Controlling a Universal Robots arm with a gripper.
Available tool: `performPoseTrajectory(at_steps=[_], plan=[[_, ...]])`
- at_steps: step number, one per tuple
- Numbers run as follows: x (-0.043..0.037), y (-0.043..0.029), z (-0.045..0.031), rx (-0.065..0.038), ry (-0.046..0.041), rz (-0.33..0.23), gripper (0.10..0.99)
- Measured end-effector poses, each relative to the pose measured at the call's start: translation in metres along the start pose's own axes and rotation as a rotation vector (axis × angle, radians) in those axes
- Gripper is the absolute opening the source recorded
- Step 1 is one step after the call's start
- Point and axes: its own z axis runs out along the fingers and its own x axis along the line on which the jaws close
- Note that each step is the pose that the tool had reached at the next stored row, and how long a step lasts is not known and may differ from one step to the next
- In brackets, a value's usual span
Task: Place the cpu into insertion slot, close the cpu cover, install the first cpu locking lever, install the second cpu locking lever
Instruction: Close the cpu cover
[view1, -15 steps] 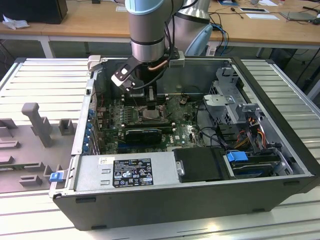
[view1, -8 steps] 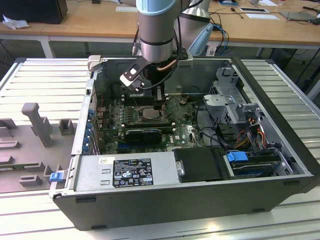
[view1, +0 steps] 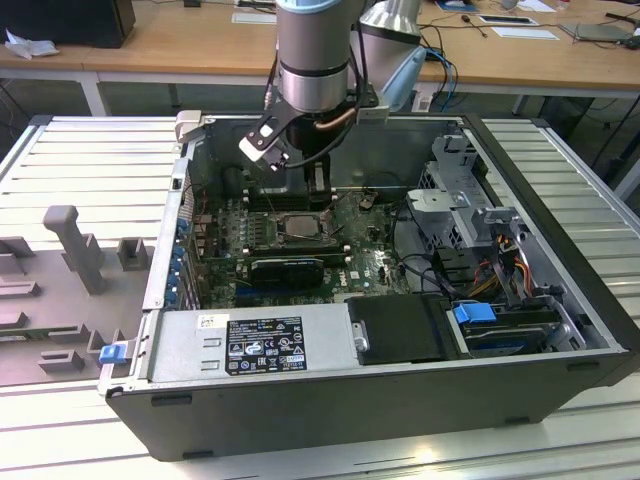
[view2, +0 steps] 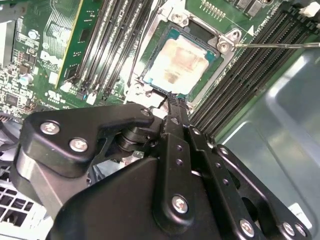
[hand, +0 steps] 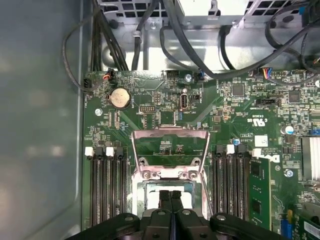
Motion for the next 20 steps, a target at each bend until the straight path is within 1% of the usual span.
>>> performPoseTrajectory(at_steps=[3, 10, 14, 16, 20], plan=[[0.0012, 0.0003, -0.0042, 0.0, 0.0001, 0.0, 0.106], [0.0022, 0.0017, -0.0221, 0.0, 0.0, 0.0, 0.106], [0.0023, 0.0031, -0.0227, 0.0, 0.0004, 0.0, 0.106], [0.0023, 0.0097, -0.0225, 0.0, 0.0004, 0.0, 0.106], [0.0024, 0.02, -0.0216, 0.0, 0.0007, 0.0, 0.106]])
